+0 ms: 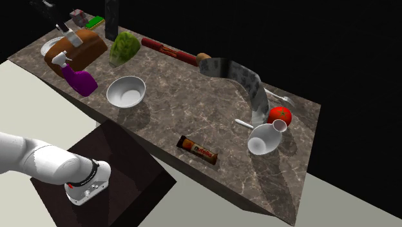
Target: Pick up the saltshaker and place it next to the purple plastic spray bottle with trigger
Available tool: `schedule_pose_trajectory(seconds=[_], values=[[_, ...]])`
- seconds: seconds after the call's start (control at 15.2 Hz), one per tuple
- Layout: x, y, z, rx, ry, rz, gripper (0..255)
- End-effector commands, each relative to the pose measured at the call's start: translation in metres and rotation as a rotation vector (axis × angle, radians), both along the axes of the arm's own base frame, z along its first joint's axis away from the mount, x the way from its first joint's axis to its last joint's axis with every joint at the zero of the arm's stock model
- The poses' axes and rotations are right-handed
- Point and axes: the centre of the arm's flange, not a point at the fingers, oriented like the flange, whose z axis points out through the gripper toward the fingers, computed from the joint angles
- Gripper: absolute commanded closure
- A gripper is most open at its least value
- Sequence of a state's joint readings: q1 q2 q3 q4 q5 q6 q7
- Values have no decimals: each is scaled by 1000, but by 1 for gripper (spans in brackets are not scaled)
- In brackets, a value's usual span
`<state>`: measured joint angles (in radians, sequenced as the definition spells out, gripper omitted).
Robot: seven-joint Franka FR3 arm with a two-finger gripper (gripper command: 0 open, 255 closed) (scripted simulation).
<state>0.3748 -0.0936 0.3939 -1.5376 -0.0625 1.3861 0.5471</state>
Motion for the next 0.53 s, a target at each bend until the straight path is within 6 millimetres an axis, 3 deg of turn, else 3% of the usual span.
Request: schedule_pose_trajectory(seconds=[0.0, 0.46], values=[[0, 0, -11, 0, 0, 0, 255], [0, 0, -47, 0, 0, 0, 255]])
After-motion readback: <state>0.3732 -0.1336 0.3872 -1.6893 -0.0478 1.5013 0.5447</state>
